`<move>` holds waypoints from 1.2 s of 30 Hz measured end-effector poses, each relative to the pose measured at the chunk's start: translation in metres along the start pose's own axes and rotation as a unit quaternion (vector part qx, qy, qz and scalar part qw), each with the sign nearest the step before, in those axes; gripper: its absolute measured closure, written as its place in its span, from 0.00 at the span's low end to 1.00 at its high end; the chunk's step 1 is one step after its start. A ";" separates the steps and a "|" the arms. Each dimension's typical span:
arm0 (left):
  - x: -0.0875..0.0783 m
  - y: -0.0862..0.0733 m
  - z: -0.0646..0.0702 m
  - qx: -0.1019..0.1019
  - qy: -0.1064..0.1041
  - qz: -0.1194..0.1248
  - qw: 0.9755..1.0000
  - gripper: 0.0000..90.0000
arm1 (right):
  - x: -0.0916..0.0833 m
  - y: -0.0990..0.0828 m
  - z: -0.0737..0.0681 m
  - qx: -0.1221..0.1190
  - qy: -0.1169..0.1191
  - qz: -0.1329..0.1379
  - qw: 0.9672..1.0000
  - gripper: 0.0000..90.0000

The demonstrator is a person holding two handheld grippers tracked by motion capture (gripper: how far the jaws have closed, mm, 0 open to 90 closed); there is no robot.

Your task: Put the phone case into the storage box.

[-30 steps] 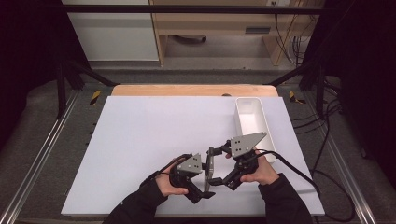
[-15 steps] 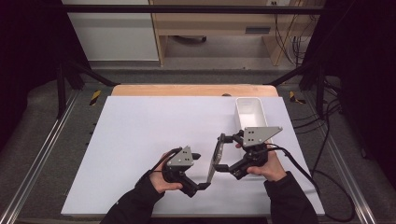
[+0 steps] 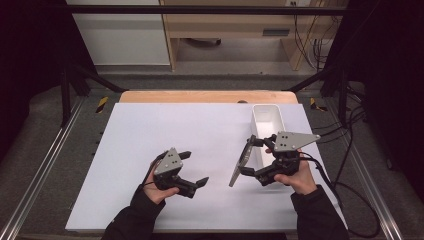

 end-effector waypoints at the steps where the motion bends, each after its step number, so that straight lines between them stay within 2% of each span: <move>1: -0.004 -0.001 -0.004 -0.004 0.007 0.004 1.000 0.00 | -0.001 0.000 0.001 0.002 -0.003 0.000 1.000 0.14; 5: -0.020 -0.003 -0.020 -0.010 0.042 0.020 0.999 0.00 | -0.006 -0.001 0.003 0.006 -0.012 -0.001 1.000 0.14; 10: -0.040 -0.008 -0.037 -0.022 0.070 0.037 0.997 0.00 | -0.013 0.000 0.007 0.013 -0.030 0.006 0.999 0.14; 15: -0.060 -0.018 -0.056 -0.027 0.105 0.045 0.993 0.01 | -0.018 0.001 0.011 0.020 -0.049 0.011 0.999 0.14; 19: -0.073 -0.025 -0.066 -0.027 0.125 0.046 0.991 0.02 | -0.021 0.002 0.013 0.021 -0.060 0.010 0.998 0.14; 26: -0.091 -0.037 -0.077 -0.031 0.149 0.050 0.987 0.03 | -0.025 0.004 0.016 0.021 -0.074 0.013 0.997 0.14; 32: -0.098 -0.049 -0.085 -0.033 0.163 0.044 0.985 0.03 | -0.030 0.010 0.015 0.018 -0.078 0.019 0.997 0.14; 36: -0.104 -0.054 -0.089 -0.036 0.173 0.048 0.983 0.03 | -0.032 0.013 0.015 0.016 -0.082 0.021 0.996 0.14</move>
Point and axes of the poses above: each handheld gripper's, and its own axes: x roughly forward along the jaws, y roughly out of its top, z roughly to its right, the point moved 10 cm from there along x, roughly forward along the jaws, and after that the axes turned 6 degrees about x, right-handed, at the moved point
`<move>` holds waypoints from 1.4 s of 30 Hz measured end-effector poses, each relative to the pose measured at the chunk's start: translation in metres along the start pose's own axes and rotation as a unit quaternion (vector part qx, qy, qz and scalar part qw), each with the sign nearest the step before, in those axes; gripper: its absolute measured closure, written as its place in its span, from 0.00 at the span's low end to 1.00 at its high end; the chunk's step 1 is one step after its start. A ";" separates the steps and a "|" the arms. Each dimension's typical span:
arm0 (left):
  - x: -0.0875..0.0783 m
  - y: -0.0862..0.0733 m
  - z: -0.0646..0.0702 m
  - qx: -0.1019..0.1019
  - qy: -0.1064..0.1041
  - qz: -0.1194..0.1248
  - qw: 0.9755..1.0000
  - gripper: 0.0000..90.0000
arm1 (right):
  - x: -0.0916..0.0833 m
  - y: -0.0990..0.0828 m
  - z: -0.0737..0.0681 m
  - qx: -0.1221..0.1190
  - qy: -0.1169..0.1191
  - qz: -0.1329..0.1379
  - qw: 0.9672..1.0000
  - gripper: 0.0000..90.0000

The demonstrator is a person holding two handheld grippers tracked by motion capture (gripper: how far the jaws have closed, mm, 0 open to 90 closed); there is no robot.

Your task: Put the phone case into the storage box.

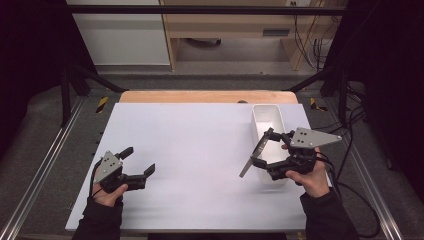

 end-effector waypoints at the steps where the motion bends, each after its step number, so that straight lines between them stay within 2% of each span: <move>1: -0.002 -0.001 -0.001 -0.001 0.003 0.002 1.000 0.03 | -0.001 0.001 0.000 -0.001 -0.001 0.001 1.000 0.14; 8: -0.012 -0.004 -0.014 -0.004 0.026 0.015 1.000 0.04 | -0.003 0.003 0.002 0.002 -0.008 0.004 1.000 0.14; 14: -0.013 -0.012 -0.019 -0.003 0.035 0.007 0.999 0.04 | -0.001 0.003 0.005 0.006 -0.013 0.003 1.000 0.14; 31: -0.014 -0.027 -0.025 -0.029 0.035 0.000 0.999 0.02 | -0.009 0.021 0.016 0.017 -0.043 0.013 0.999 0.14; 42: -0.013 -0.029 -0.027 -0.032 0.033 -0.002 0.999 0.02 | -0.008 0.035 0.030 0.034 -0.073 0.017 0.997 0.14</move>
Point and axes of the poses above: each handheld gripper's, and its own axes: x roughly forward along the jaws, y roughly out of its top, z roughly to its right, the point moved 10 cm from there along x, roughly forward along the jaws, and after that the axes turned 6 degrees about x, right-handed, at the moved point
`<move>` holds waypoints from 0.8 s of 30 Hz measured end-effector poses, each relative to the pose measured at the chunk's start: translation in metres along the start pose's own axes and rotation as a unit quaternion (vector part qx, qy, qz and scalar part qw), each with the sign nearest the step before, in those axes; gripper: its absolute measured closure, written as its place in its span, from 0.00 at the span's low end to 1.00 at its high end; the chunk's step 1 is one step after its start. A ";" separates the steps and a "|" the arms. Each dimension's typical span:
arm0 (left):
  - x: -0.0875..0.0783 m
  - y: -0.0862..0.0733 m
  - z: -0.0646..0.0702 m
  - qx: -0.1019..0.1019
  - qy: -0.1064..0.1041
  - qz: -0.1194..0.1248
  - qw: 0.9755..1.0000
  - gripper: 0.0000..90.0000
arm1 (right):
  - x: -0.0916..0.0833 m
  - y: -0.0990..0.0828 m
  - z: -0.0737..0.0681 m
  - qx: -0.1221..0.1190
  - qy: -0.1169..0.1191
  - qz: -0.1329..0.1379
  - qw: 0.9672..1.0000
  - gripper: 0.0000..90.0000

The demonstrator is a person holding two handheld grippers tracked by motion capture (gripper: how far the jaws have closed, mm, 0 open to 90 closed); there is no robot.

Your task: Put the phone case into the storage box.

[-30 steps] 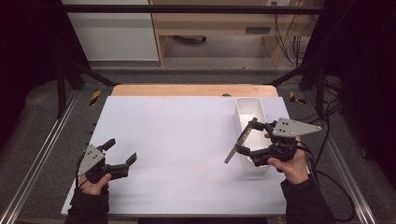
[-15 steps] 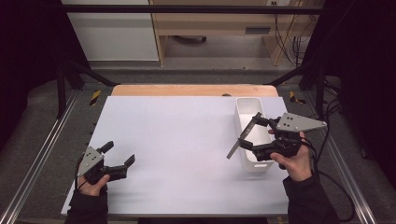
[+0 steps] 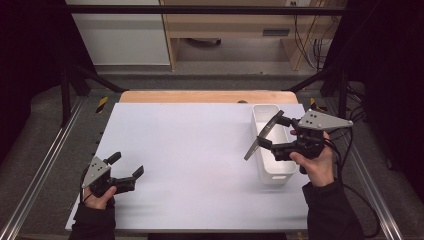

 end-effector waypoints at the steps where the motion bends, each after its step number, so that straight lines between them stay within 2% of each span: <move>1: 0.000 0.000 0.000 0.001 0.001 0.000 1.000 0.02 | 0.001 0.001 0.002 0.001 -0.005 0.000 1.000 0.14; 8: 0.001 -0.001 0.000 0.003 0.000 -0.001 1.000 0.02 | 0.009 0.007 0.018 0.010 -0.042 -0.002 0.999 0.14; 13: 0.001 -0.001 0.000 0.003 -0.002 -0.002 1.000 0.02 | 0.015 0.012 0.031 0.017 -0.064 0.006 0.998 0.14; 24: 0.002 -0.002 0.001 0.004 -0.005 -0.003 1.000 0.02 | 0.022 0.021 0.062 0.036 -0.113 0.017 0.993 0.14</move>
Point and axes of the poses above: each handheld gripper's, and its own axes: x roughly forward along the jaws, y roughly out of its top, z roughly to its right, the point moved 10 cm from there along x, roughly forward along the jaws, and after that the axes turned 6 degrees about x, right-handed, at the moved point
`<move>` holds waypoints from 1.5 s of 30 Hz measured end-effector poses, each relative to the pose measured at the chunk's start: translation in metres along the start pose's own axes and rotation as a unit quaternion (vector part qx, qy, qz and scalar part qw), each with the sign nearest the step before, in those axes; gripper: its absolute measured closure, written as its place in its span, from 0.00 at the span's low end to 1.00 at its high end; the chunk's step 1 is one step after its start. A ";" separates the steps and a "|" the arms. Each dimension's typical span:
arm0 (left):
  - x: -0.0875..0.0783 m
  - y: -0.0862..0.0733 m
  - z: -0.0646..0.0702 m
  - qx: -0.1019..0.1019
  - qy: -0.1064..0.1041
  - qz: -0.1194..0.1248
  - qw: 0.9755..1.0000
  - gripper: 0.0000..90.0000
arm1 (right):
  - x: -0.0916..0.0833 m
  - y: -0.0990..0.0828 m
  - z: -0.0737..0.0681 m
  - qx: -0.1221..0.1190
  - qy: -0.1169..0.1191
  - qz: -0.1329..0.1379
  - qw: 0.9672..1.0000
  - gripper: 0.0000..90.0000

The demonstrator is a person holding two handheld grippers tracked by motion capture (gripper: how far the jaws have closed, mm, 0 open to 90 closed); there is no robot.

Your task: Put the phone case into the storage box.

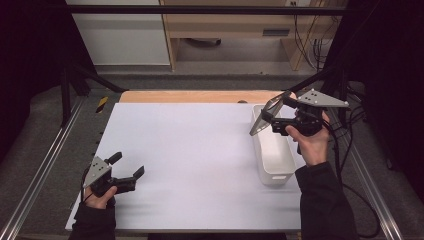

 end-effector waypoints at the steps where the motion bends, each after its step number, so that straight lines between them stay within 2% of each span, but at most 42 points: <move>1: 0.000 0.000 0.000 0.000 0.000 0.000 1.000 0.02 | 0.001 0.001 0.003 0.001 -0.004 0.001 1.000 0.14; 7: 0.001 -0.001 0.001 0.002 -0.002 0.000 1.000 0.01 | 0.007 0.006 0.016 0.006 -0.028 0.010 1.000 0.14; 21: 0.001 -0.001 -0.001 0.000 -0.003 0.001 1.000 0.01 | 0.026 0.010 0.044 0.016 -0.072 0.002 0.997 0.14; 39: 0.002 -0.002 0.000 0.000 -0.005 -0.002 1.000 0.01 | 0.057 0.001 0.068 0.028 -0.109 -0.023 0.993 0.13; 45: 0.002 -0.003 0.000 0.000 -0.007 -0.002 1.000 0.02 | 0.067 -0.006 0.077 0.034 -0.126 -0.034 0.991 0.13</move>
Point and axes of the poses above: each handheld gripper's, and its own axes: x roughly forward along the jaws, y roughly out of its top, z roughly to its right, the point moved 10 cm from there along x, roughly forward along the jaws, and after that the axes turned 6 degrees about x, right-handed, at the moved point
